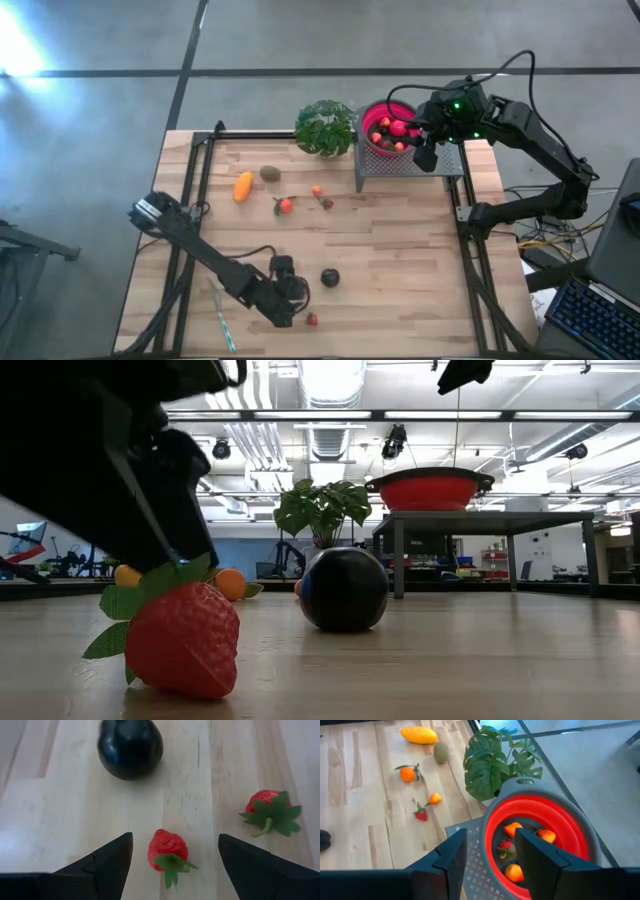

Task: Pick & Place Fruit
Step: Put the strawberry into the red strainer bowl on the shelf, then put the orange into the red strainer bowl on the shelf

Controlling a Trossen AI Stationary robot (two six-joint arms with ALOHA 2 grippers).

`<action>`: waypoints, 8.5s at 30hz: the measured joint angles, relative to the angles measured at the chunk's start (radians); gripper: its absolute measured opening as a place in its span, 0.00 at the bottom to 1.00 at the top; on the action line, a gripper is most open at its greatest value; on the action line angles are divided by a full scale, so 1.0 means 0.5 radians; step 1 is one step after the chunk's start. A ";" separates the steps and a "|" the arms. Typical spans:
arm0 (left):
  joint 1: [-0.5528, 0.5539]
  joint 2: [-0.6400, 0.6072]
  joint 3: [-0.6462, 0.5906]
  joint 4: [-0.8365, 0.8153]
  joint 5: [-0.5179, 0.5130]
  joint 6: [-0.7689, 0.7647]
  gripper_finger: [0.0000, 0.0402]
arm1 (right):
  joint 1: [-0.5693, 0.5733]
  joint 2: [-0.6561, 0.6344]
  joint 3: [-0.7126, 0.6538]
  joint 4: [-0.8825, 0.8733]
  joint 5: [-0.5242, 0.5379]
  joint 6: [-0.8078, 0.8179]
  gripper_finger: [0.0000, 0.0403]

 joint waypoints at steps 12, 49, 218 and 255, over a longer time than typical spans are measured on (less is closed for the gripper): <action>0.005 0.104 -0.020 0.012 -0.011 -0.032 0.74 | 0.000 0.000 0.000 0.000 -0.001 -0.001 0.35; 0.032 0.135 -0.085 0.102 -0.066 -0.078 0.38 | 0.000 0.000 -0.002 -0.015 -0.003 0.032 0.32; 1.044 -0.026 0.208 1.272 0.844 1.052 0.75 | -0.640 0.919 -0.001 0.050 0.046 -0.054 0.40; 1.044 -0.026 0.208 1.244 0.846 1.024 0.75 | -0.626 0.740 0.081 0.016 0.049 -0.160 0.55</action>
